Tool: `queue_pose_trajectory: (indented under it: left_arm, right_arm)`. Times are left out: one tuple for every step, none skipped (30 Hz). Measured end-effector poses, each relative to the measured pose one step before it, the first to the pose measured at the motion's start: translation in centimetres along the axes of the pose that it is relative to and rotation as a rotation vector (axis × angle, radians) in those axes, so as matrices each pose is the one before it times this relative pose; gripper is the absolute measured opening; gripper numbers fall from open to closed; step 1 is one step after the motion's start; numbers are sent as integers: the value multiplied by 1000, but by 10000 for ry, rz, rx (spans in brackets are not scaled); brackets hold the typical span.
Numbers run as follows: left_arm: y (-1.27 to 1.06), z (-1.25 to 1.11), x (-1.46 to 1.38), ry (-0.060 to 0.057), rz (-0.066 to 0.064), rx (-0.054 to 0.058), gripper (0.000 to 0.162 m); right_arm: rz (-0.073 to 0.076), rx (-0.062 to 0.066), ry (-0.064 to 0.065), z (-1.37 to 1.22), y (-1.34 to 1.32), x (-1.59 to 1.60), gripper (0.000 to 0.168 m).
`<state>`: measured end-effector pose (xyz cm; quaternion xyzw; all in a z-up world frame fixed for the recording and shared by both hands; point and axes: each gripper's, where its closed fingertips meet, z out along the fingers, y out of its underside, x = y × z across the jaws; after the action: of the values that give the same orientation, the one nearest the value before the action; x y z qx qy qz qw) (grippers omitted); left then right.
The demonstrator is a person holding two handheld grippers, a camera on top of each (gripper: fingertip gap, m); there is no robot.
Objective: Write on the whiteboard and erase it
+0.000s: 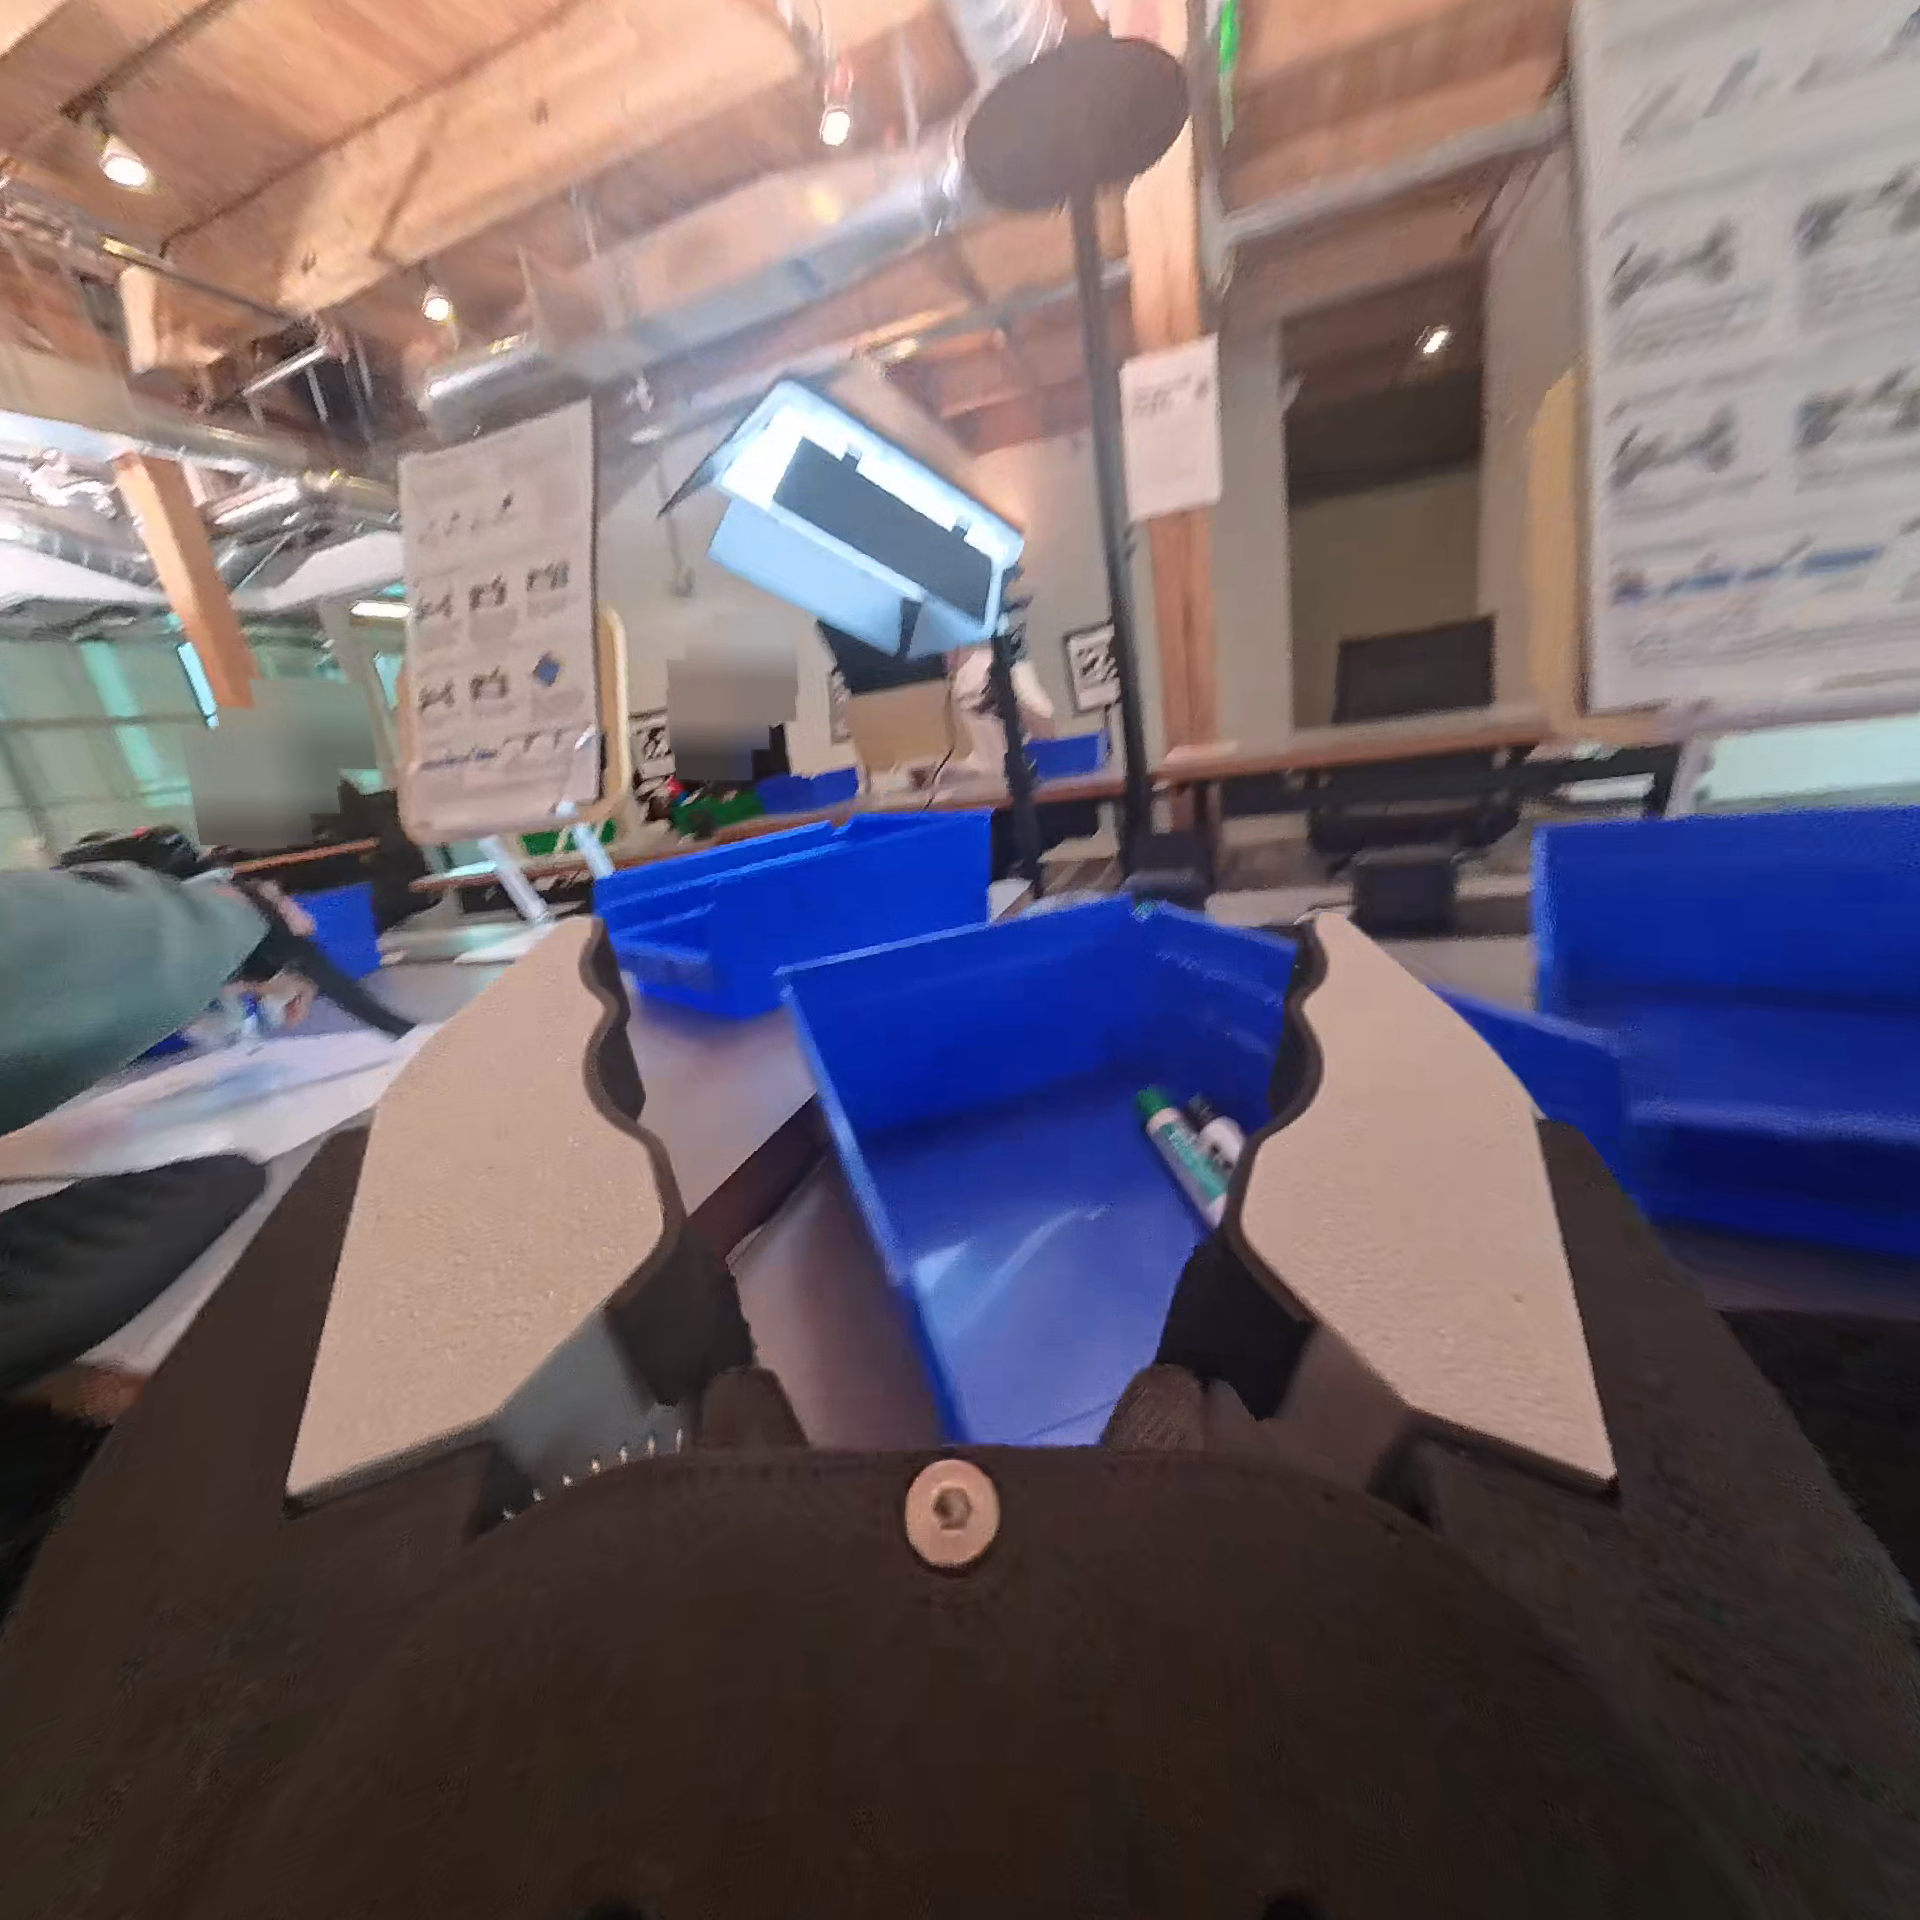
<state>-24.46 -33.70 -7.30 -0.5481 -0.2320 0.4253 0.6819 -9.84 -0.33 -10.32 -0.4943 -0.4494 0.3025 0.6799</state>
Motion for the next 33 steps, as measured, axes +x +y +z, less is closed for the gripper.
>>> queue_pose_trajectory:
  left_arm:
    - [-790, 122, 946, 234, -114, 297, 118]
    - [-660, 239, 1028, 245, -97, 194, 118]
    - [-466, 294, 1084, 256, -74, 97, 117]
    - [-334, 344, 1364, 402, -81, 43, 115]
    - [-200, 378, 1603, 541, -144, -19, 111]
    - [-39, 431, 1721, 598, -203, -90, 106]
    - [51, 456, 1628, 520, -219, -94, 101]
    - [150, 452, 1458, 434, -187, -48, 97]
    - [198, 433, 1421, 435, -150, -20, 93]
    - [340, 452, 1417, 435, -143, -64, 89]
    - [525, 591, 1453, 404, -142, -118, 88]
    - [712, 532, 1432, 464, -48, -237, 85]
    - [997, 709, 1279, 388, 73, -394, 77]
    - [1156, 721, 867, 209, 206, -483, 58]
    - [1180, 845, 793, 226, 231, -535, 43]
    - [1071, 989, 718, 254, 37, -551, 40]
    - [887, 1065, 655, 262, -151, -514, 40]
    - [769, 1050, 511, 246, -172, -476, 41]
    - [751, 1023, 244, 110, -190, -502, 44]
    - [774, 1068, 129, 46, -60, -600, 49]
    - [-65, 581, -368, -308, 114, -40, 51]
    - [255, 544, -418, -301, 135, -275, 51]
    - [671, 622, -108, -46, 158, -557, 51]
    - [772, 580, -131, -44, 167, -615, 51]
    - [637, 500, -205, -115, 133, -419, 52]
    - [568, 463, -10, 21, 35, -310, 52]
    - [457, 450, 325, 282, -68, -272, 48]
    - [68, 228, 455, 381, 54, -101, 21]
    - [-598, 10, 103, 4, 78, 247, 20]
    - [-1023, -241, 23, -161, 180, 500, 19]
    - [-1149, -143, 106, -179, 213, 418, 17]
    - [-1155, -81, 267, -85, 178, 292, 16]
    - [-1112, 133, 426, -16, 119, 183, 16]
  right_arm:
    - [415, -866, -31, -176, 2154, 418, 119]
    - [510, -724, -144, -44, 1754, -10, 116]
    - [429, -478, -186, 119, 1247, -277, 112]
    - [220, -351, -137, 257, 888, -327, 109]
    - [-22, -339, -40, 339, 658, -244, 104]
    - [-212, -322, 66, 370, 535, -54, 94]
    - [-366, -378, 133, 371, 585, 132, 79]
    - [-554, -535, 61, 264, 782, 171, 51]
    - [-396, -246, 34, 76, 342, 189, 39]
    - [-333, -233, 377, -133, 332, 741, 31]
    - [-453, -273, 384, -180, 420, 905, 25]
    - [-319, -224, 310, -191, 464, 963, 21]
    - [-63, -190, 130, -217, 515, 854, 17]
    - [154, -155, -112, -194, 422, 521, 14]
    - [339, -79, -170, -213, 268, 346, 12]
    - [211, -44, -163, -173, 76, 188, 10]
    - [80, -53, -175, -139, 27, -46, 10]
    - [-9, 28, -14, -178, -127, 5, 10]
    - [-136, -7, 83, -190, -61, 68, 10]
    - [-153, 47, 49, -241, -69, 36, 10]
    - [-102, 159, 31, -301, -227, 54, 10]
    - [-113, 93, -6, -284, -217, 26, 10]
    - [-108, 104, -25, -303, -266, 35, 11]
    - [-59, 130, -9, -294, -275, 69, 11]
    - [-59, 150, 41, -210, -297, 186, 11]
    - [-57, 133, 73, -269, -196, 285, 11]
    - [-44, 70, 75, -154, -92, 259, 11]
    - [-102, 53, 96, -117, -3, 266, 11]
    - [-194, 102, 168, -110, -21, 390, 11]
    - [-207, 104, 212, -184, -17, 556, 11]
    - [-164, 45, 188, -258, 40, 685, 11]
    - [-39, 6, 159, -302, 97, 842, 11]
    - [94, 12, 103, -343, 155, 963, 11]
